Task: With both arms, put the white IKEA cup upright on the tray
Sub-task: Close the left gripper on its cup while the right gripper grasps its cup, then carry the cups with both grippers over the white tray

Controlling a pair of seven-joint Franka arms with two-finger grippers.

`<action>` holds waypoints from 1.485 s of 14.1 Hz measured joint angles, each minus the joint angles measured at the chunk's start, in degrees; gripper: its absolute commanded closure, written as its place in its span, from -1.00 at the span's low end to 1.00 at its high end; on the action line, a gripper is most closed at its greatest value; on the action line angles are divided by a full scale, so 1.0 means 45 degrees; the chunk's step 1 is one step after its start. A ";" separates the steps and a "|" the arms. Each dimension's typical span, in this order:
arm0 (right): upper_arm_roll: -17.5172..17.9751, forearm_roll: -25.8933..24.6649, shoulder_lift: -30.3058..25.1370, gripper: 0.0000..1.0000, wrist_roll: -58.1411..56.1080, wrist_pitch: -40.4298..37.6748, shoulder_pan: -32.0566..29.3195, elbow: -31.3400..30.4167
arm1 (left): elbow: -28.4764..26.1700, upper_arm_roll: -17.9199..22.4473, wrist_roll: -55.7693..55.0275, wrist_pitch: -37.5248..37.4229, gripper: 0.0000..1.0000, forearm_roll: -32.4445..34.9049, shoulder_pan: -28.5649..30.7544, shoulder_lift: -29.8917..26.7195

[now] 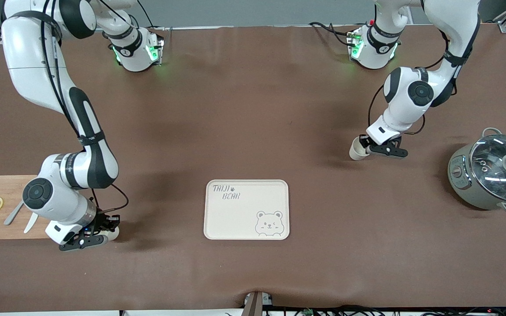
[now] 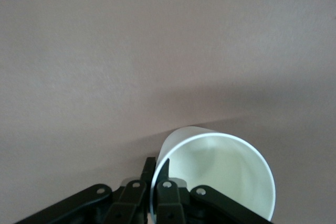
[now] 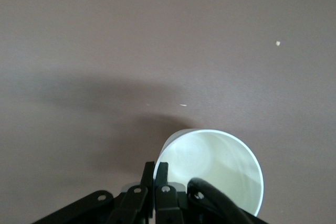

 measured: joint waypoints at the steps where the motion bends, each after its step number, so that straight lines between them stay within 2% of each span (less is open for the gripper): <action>1: 0.0026 0.0001 -0.0001 1.00 0.0317 -0.0308 0.0130 0.0282 | 0.0132 0.0001 0.0000 -0.0001 1.00 0.0000 0.0021 -0.0006; 3: 0.0065 0.0002 0.0000 1.00 0.1194 -0.0639 0.0510 0.0629 | 0.0545 0.0002 -0.0045 -0.0113 1.00 0.0000 0.0052 -0.0007; 5: 0.0093 0.0002 0.0002 1.00 0.2358 -0.0906 0.1037 0.0843 | 0.1360 -0.0022 -0.0482 -0.0975 1.00 0.0000 0.0007 -0.0007; 9: 0.0120 0.0003 0.0001 1.00 0.4434 -0.1271 0.2246 0.1191 | 0.4656 -0.0098 -0.2921 -0.4679 1.00 0.0000 -0.1186 0.0469; 15: 0.0137 0.0004 0.0177 1.00 0.7226 -0.1239 0.3726 0.1286 | 1.0548 -0.0131 -0.7308 -0.7736 1.00 0.0828 -0.3466 0.3869; 17: 0.0134 0.0003 0.0281 1.00 0.8365 -0.1239 0.4239 0.1411 | 1.1992 -0.0124 -0.8201 -0.7961 1.00 0.1027 -0.3931 0.5047; 21: 0.0102 -0.0004 0.0585 1.00 1.0393 -0.1241 0.5267 0.1648 | 1.4098 0.0072 -0.9346 -0.7982 1.00 0.1037 -0.4649 0.6872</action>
